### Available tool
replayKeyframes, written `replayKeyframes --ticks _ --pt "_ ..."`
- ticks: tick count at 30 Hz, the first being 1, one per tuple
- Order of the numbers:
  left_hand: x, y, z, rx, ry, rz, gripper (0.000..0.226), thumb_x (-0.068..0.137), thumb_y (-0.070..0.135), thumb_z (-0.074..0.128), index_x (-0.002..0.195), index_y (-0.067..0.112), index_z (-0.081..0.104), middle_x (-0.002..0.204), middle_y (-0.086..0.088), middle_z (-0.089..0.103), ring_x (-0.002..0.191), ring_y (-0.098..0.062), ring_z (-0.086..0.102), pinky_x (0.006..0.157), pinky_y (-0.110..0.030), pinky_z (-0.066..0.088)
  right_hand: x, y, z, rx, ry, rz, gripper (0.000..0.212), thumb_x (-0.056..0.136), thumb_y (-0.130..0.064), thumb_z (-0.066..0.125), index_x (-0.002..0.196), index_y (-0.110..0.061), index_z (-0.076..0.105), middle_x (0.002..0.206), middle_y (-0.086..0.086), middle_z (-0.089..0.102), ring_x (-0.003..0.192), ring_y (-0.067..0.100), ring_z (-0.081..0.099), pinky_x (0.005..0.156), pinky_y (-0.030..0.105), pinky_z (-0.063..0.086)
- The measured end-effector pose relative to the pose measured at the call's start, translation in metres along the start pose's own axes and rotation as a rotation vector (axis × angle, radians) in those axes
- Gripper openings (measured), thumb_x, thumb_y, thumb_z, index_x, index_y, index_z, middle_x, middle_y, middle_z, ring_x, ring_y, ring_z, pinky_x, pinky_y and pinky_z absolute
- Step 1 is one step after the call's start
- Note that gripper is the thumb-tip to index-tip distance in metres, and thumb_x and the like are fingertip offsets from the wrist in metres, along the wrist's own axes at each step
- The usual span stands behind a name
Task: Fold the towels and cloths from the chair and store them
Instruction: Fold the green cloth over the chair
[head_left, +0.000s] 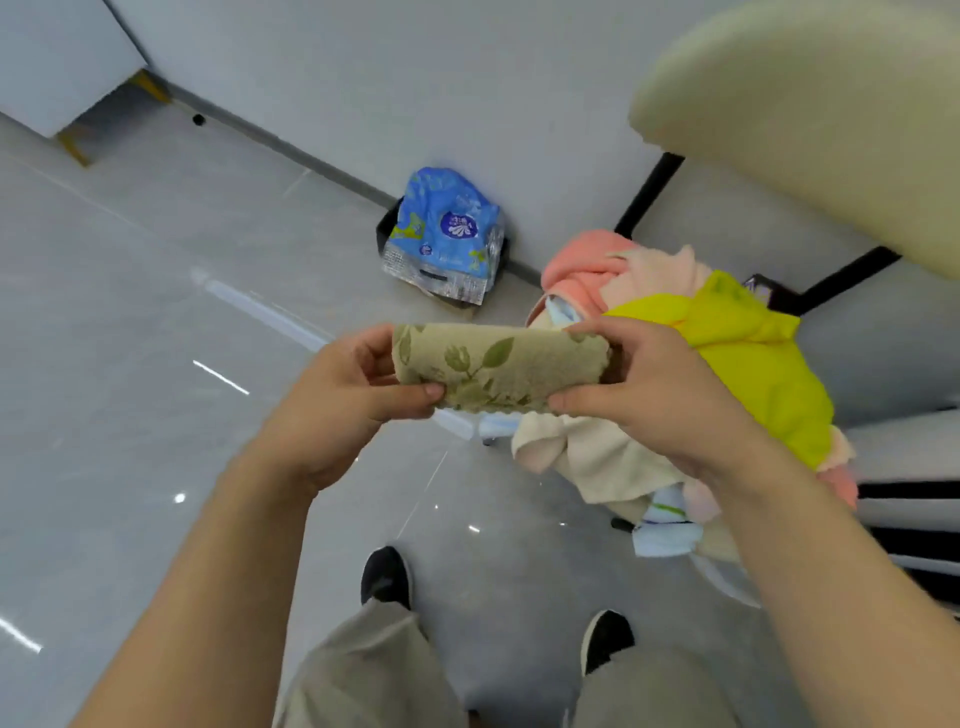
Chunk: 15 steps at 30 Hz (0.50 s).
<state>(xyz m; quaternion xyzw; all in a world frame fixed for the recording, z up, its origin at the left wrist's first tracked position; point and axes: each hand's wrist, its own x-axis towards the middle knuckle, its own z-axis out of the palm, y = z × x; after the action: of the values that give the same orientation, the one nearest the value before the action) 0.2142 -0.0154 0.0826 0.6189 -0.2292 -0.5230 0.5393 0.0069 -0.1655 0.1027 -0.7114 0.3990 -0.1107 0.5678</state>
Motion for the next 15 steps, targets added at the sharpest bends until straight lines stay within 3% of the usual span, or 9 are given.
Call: replayKeyframes --ticks 2,4,8,12,15 --pt "-0.033 0.059 -0.022 0.044 0.003 -0.047 0.031 0.084 -0.015 0.066 0.109 0.003 0.061 0.095 -0.008 0.074 0.082 -0.033 0.074 0.066 -0.035 0.060 -0.004 -0.065 0.003 0.015 -0.106 0.042 0.040 0.074 0.006 0.082 0.106 -0.015 0.069 0.093 0.006 0.073 0.085 0.022 0.074 0.084 0.047 0.060" --pt "-0.067 0.117 -0.045 0.002 0.037 -0.078 0.030 0.089 -0.016 0.058 0.113 0.001 0.056 0.097 -0.011 0.072 0.076 -0.037 0.074 0.057 -0.032 0.058 -0.011 -0.134 0.013 0.038 -0.230 0.070 0.034 0.084 0.006 0.074 0.110 -0.012 0.062 0.092 0.005 0.068 0.079 0.030 0.076 0.069 0.045 0.061" --pt "-0.124 0.216 -0.097 -0.167 0.109 -0.118 0.033 0.089 -0.019 0.055 0.112 0.006 0.057 0.099 -0.016 0.069 0.076 -0.031 0.074 0.062 -0.028 0.059 -0.021 -0.255 0.043 0.105 -0.282 0.085 0.033 0.090 0.007 0.067 0.112 -0.016 0.058 0.089 -0.002 0.063 0.063 0.040 0.073 0.043 0.030 0.052" --pt "-0.149 0.273 -0.154 -0.291 0.120 -0.104 0.041 0.086 -0.026 0.042 0.113 -0.001 0.060 0.106 -0.023 0.069 0.095 -0.036 0.072 0.085 -0.034 0.060 -0.007 -0.330 0.081 0.269 -0.272 0.014 0.031 0.089 0.010 0.066 0.107 -0.014 0.062 0.090 0.002 0.071 0.069 0.040 0.073 0.054 0.033 0.056" --pt "-0.147 0.297 -0.196 -0.392 0.157 -0.096 0.045 0.079 -0.022 0.031 0.106 -0.004 0.063 0.106 -0.026 0.067 0.102 -0.039 0.069 0.090 -0.038 0.058 0.018 -0.357 0.112 0.379 -0.300 -0.014 0.028 0.087 0.012 0.066 0.107 -0.006 0.061 0.094 0.014 0.072 0.082 0.041 0.074 0.068 0.036 0.060"
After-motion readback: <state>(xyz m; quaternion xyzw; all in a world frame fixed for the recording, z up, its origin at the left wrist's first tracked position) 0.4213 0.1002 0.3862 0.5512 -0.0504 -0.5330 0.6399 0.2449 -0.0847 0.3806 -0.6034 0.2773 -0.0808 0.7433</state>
